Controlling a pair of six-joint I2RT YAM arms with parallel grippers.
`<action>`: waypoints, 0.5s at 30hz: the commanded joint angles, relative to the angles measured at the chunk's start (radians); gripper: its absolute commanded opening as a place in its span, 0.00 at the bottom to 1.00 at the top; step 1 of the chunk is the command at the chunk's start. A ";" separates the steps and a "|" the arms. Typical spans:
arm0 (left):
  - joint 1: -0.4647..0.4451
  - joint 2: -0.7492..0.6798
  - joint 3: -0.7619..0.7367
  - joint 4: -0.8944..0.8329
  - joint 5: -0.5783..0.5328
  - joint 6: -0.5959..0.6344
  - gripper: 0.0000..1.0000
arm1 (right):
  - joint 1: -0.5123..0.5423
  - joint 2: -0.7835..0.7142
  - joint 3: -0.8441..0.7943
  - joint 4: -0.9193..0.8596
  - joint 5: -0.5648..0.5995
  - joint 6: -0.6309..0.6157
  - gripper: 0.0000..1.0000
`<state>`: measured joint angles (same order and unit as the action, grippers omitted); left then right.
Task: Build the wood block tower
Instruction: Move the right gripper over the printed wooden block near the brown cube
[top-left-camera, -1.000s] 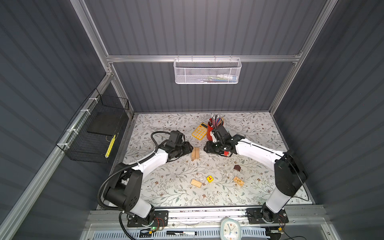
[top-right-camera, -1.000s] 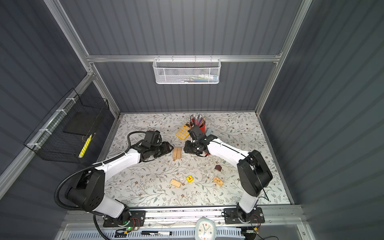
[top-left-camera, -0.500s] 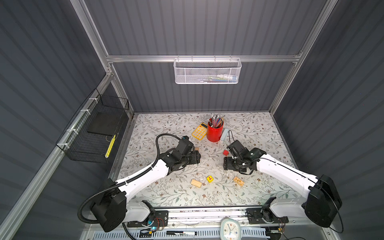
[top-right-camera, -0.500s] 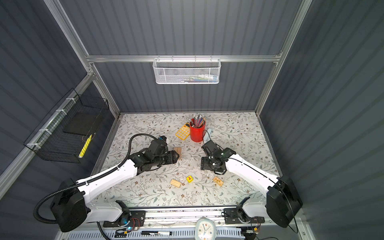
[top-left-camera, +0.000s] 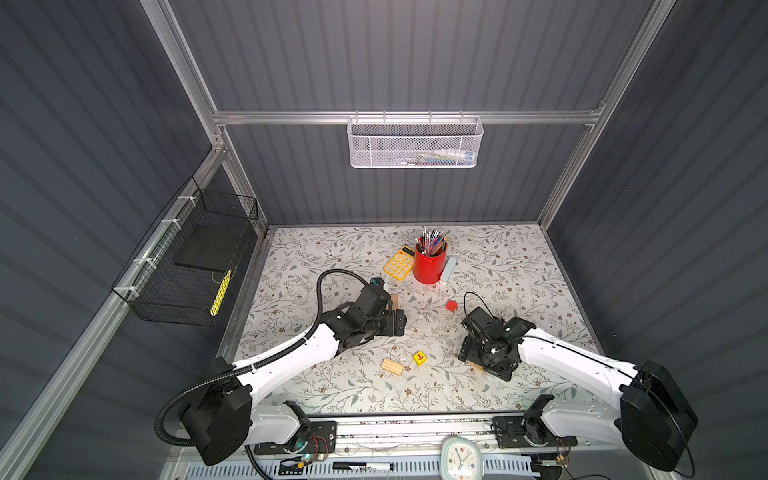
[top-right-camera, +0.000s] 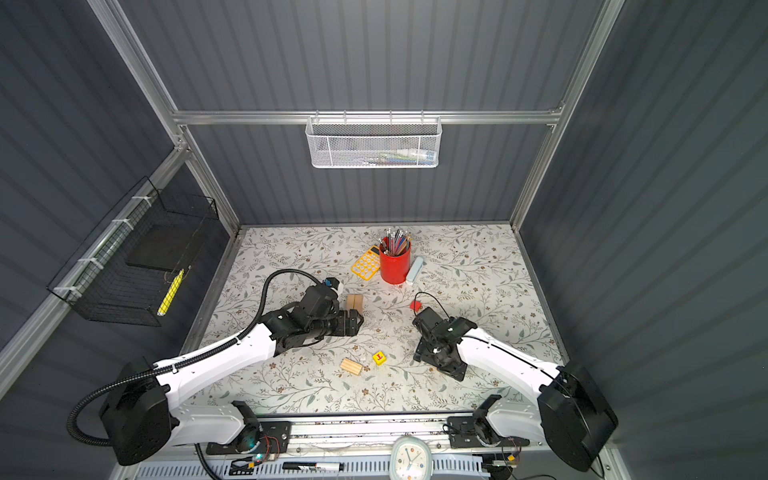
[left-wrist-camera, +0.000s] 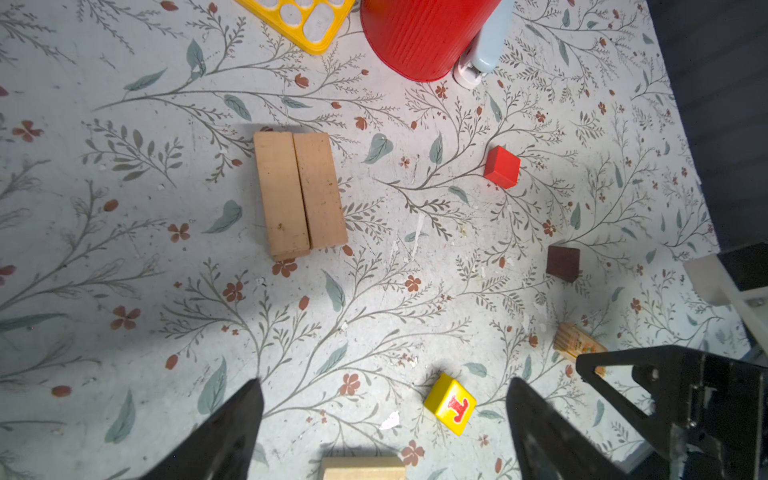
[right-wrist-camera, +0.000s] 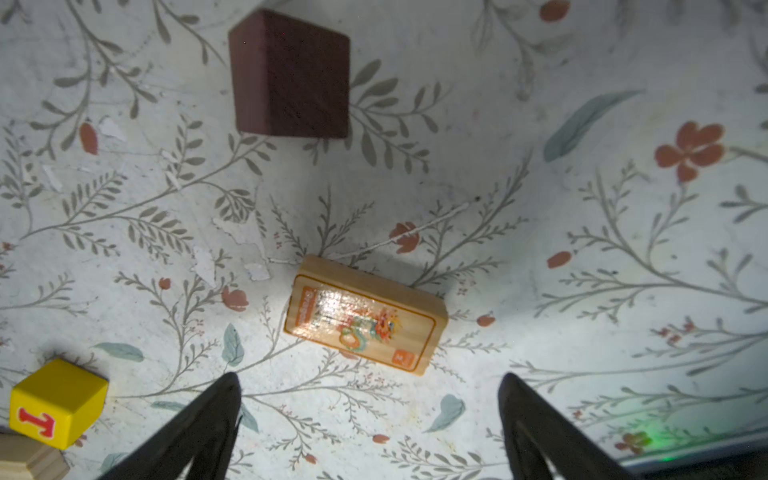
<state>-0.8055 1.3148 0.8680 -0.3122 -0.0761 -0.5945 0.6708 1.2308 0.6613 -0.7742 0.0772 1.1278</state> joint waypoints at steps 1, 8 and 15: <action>-0.001 -0.020 0.003 -0.013 -0.019 0.043 0.96 | 0.004 0.028 -0.018 0.016 0.007 0.122 0.97; -0.001 -0.038 -0.009 -0.017 -0.034 0.042 1.00 | -0.002 0.066 -0.014 0.067 0.028 0.136 0.95; -0.001 -0.034 -0.004 -0.034 -0.065 0.034 1.00 | 0.000 0.140 0.058 0.135 0.018 0.047 0.89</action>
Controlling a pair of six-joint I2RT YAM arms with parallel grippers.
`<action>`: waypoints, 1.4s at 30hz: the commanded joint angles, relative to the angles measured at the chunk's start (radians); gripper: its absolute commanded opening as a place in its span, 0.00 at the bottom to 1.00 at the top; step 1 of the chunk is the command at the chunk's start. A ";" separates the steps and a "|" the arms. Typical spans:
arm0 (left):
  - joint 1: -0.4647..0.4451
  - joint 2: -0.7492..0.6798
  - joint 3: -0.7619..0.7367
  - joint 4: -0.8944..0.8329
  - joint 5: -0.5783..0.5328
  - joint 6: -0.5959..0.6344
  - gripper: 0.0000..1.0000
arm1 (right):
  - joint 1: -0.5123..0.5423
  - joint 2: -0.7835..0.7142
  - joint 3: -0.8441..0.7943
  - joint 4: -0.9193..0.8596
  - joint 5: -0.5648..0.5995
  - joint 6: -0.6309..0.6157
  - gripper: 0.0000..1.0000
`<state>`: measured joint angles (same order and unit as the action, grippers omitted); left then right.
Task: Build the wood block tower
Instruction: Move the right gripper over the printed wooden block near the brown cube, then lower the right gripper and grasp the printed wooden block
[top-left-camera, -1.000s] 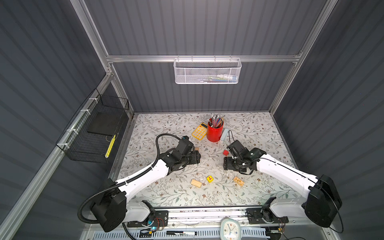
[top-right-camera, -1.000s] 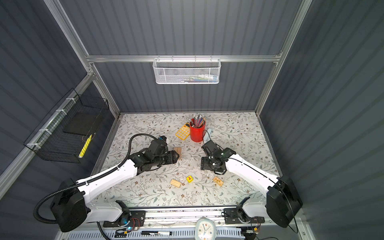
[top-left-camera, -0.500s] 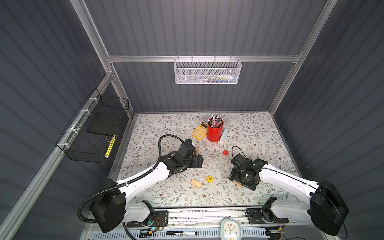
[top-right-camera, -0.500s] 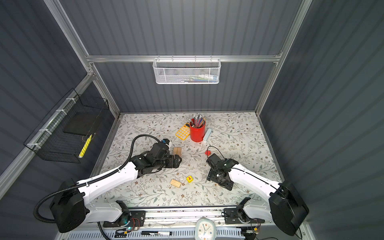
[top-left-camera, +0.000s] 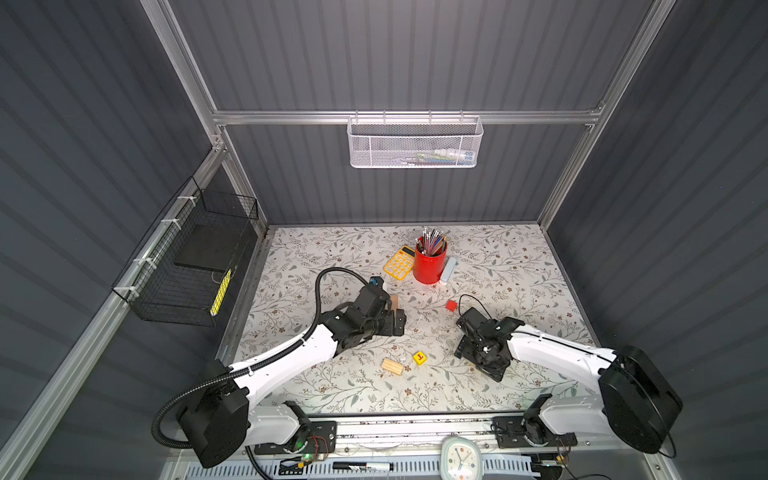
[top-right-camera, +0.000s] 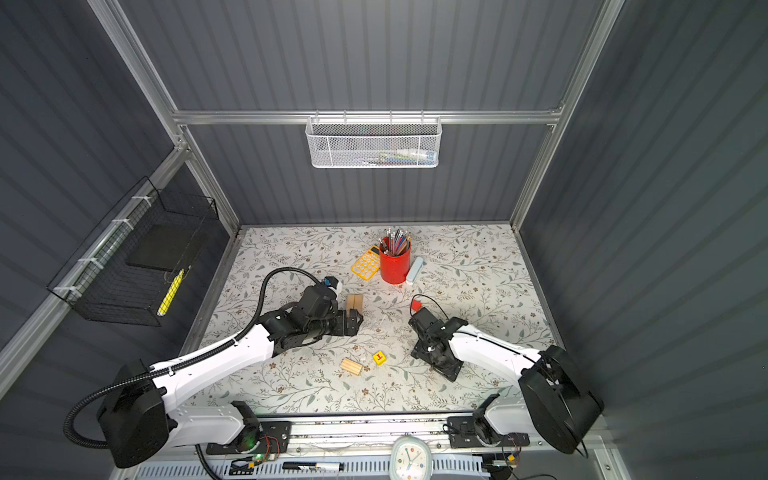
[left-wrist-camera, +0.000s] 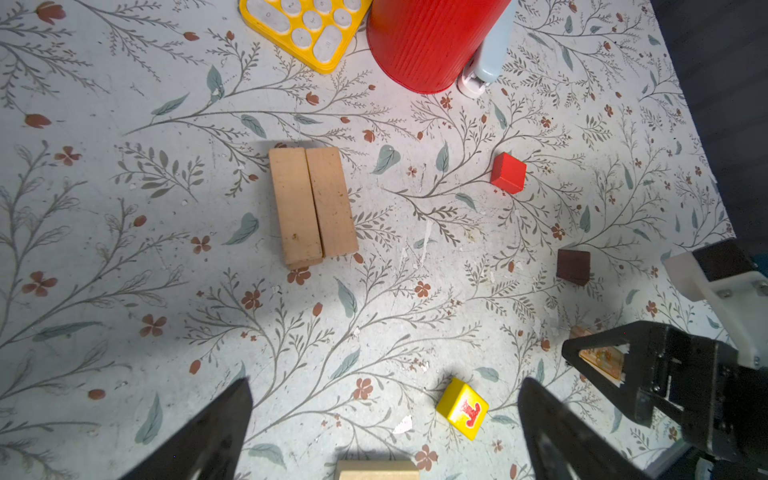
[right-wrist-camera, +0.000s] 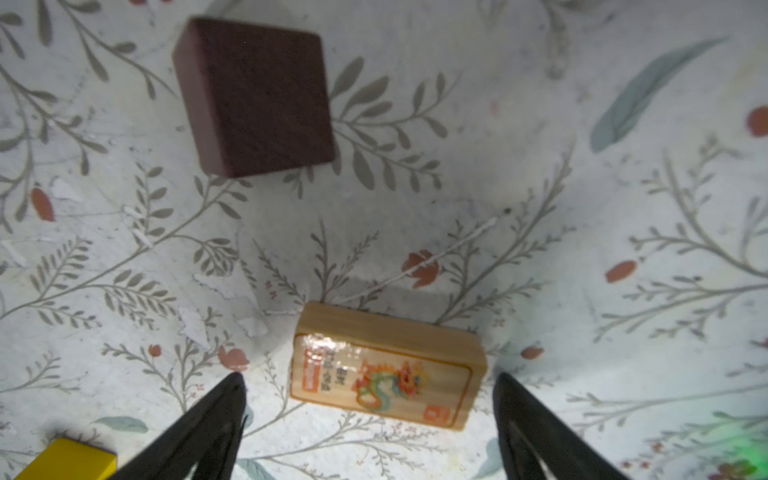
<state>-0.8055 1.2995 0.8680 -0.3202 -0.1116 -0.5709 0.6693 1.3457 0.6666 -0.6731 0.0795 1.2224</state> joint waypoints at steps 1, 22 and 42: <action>-0.001 -0.019 -0.003 -0.030 -0.036 0.008 1.00 | 0.005 0.041 0.071 0.032 0.016 -0.059 0.88; 0.000 0.006 0.049 -0.085 -0.158 -0.049 1.00 | 0.029 0.145 0.174 -0.029 0.008 -0.318 0.87; -0.001 0.023 0.066 -0.097 -0.186 -0.048 1.00 | 0.050 0.246 0.214 0.018 0.049 -0.247 0.75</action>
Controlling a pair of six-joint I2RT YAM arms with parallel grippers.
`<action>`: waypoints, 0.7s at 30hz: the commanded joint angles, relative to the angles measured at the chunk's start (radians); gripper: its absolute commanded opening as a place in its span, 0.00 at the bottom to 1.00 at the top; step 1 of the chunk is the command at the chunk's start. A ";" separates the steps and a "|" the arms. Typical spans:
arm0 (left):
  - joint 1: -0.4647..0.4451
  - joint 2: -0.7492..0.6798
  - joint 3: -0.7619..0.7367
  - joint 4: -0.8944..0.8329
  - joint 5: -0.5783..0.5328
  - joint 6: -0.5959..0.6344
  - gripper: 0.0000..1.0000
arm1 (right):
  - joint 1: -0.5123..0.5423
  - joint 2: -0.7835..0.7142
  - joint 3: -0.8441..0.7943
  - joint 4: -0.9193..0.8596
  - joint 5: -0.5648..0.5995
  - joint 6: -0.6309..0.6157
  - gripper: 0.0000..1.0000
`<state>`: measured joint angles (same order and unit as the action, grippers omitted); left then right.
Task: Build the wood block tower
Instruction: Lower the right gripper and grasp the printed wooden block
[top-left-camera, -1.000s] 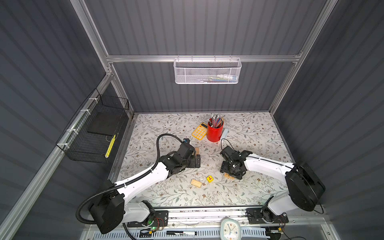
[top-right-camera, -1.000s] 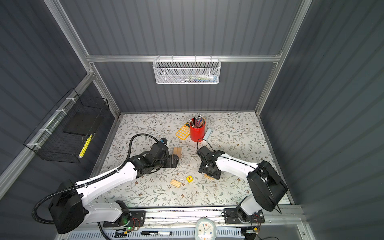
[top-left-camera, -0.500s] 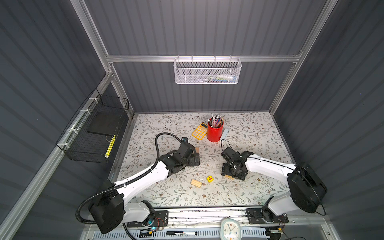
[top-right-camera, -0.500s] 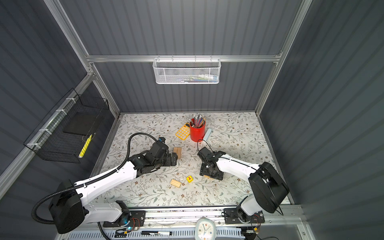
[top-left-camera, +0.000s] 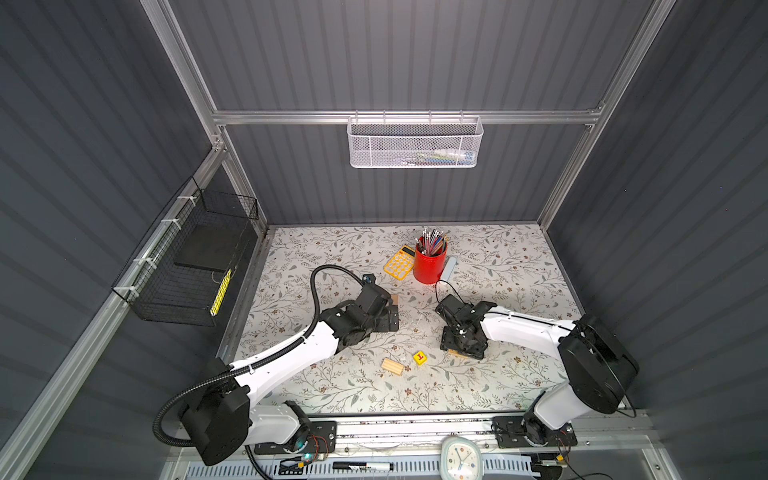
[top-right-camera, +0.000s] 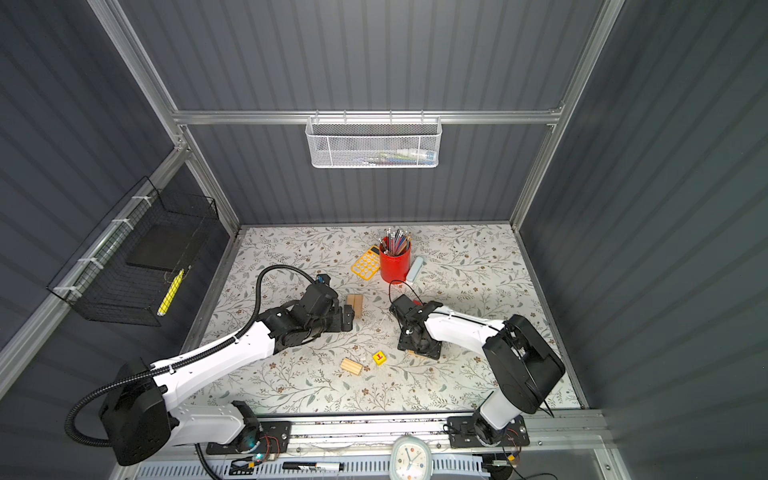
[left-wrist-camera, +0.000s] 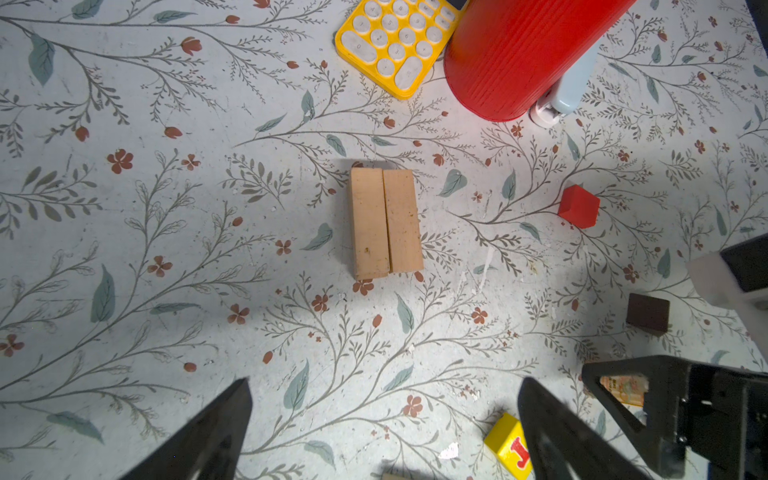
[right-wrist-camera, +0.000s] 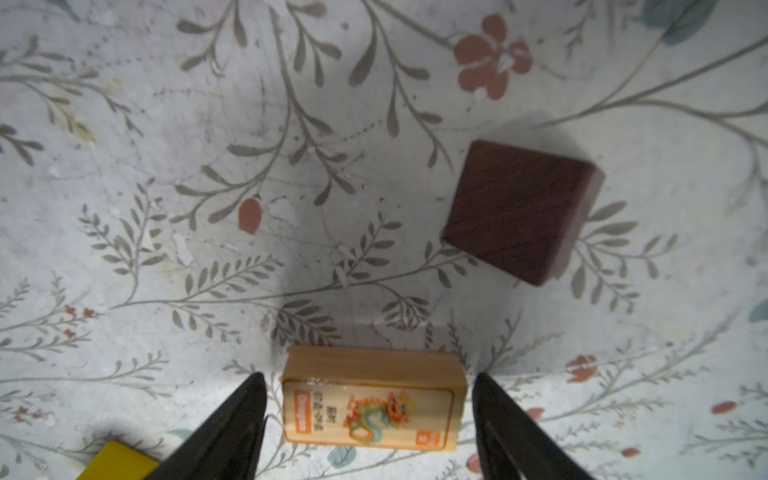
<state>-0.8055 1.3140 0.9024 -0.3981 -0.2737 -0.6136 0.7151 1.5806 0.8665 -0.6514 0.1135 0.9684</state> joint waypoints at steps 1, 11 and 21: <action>0.000 0.008 0.034 -0.019 -0.029 -0.003 1.00 | 0.004 0.016 0.017 0.002 0.010 0.002 0.74; -0.001 0.021 0.042 -0.026 -0.032 -0.002 1.00 | 0.014 0.032 0.010 -0.010 0.007 -0.004 0.69; -0.001 0.006 0.035 -0.033 -0.025 -0.009 1.00 | 0.049 0.014 0.006 -0.038 0.045 0.007 0.70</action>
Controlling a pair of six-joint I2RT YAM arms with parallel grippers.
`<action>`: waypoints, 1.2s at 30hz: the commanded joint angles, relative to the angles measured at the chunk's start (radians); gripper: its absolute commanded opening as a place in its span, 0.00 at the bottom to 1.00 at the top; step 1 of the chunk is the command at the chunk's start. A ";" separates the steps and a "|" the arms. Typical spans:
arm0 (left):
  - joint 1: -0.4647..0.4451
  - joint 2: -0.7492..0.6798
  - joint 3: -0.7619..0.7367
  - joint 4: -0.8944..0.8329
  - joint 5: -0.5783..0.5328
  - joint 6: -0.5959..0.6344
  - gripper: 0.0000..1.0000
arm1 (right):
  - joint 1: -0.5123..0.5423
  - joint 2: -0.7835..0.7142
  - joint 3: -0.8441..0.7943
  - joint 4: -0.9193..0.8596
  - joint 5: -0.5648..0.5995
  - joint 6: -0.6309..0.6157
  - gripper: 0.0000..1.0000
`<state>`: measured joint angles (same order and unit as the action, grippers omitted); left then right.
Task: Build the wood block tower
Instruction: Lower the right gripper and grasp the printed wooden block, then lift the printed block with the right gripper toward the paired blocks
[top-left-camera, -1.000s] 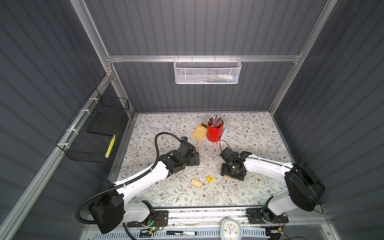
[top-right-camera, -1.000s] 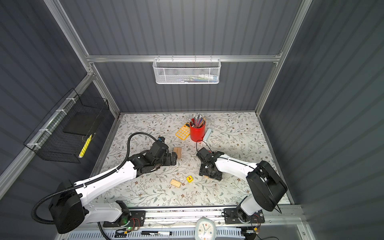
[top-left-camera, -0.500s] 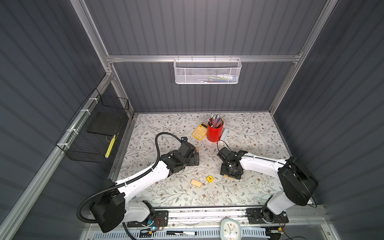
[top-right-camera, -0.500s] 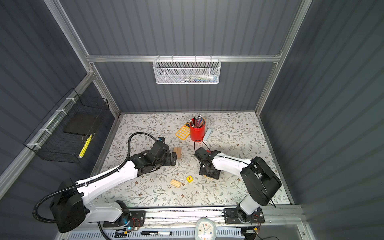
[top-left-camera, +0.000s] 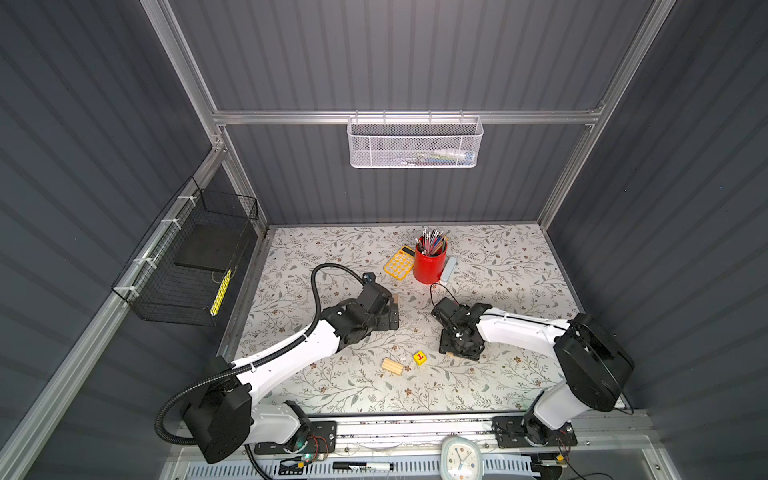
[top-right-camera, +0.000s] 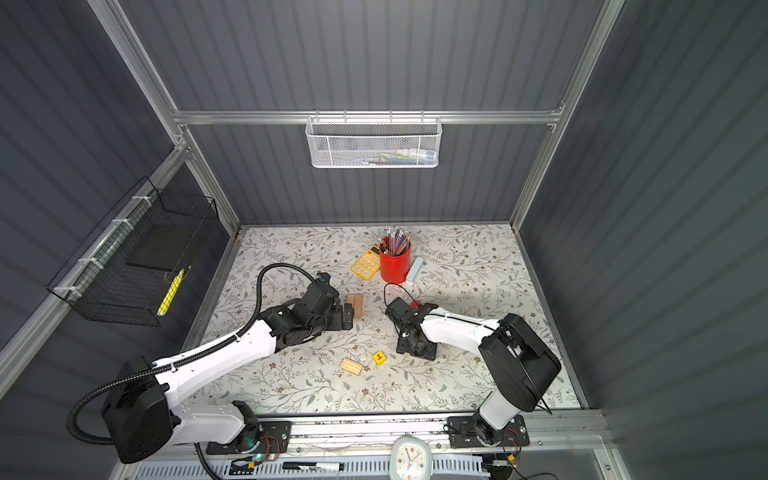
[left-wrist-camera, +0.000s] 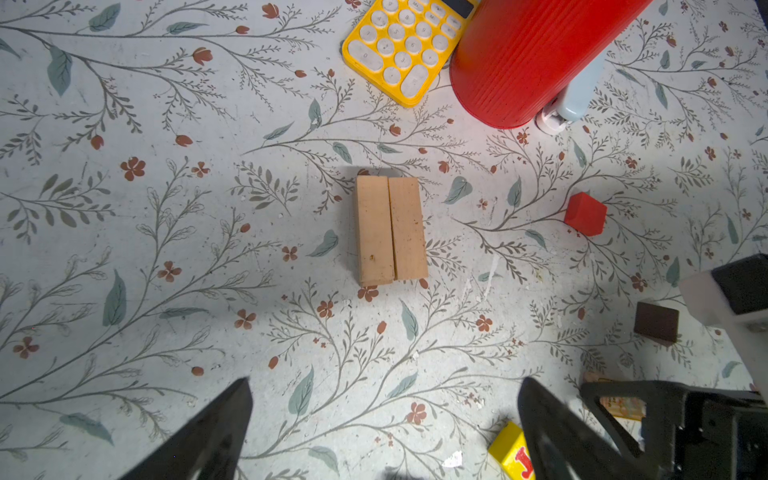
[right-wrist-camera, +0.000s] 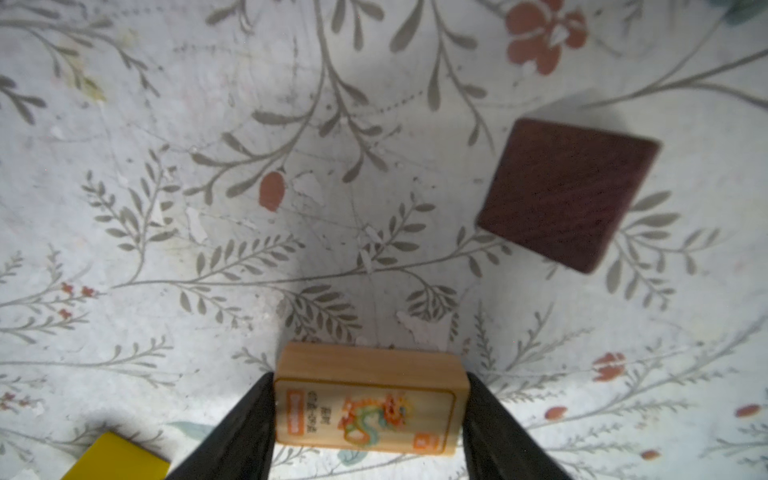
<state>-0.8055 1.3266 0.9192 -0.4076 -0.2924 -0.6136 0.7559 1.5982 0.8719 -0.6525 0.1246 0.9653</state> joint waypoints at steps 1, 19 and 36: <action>-0.001 -0.012 0.010 -0.019 -0.004 -0.013 1.00 | 0.008 -0.004 -0.008 -0.028 0.028 0.014 0.70; 0.000 -0.034 0.004 -0.011 -0.011 -0.019 1.00 | 0.017 -0.013 0.004 0.002 0.047 0.008 0.63; 0.089 -0.111 -0.051 -0.041 -0.045 -0.080 1.00 | 0.055 0.055 0.307 -0.217 0.084 -0.054 0.61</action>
<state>-0.7486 1.2396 0.8867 -0.4088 -0.3183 -0.6529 0.8001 1.6146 1.1221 -0.8040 0.1921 0.9268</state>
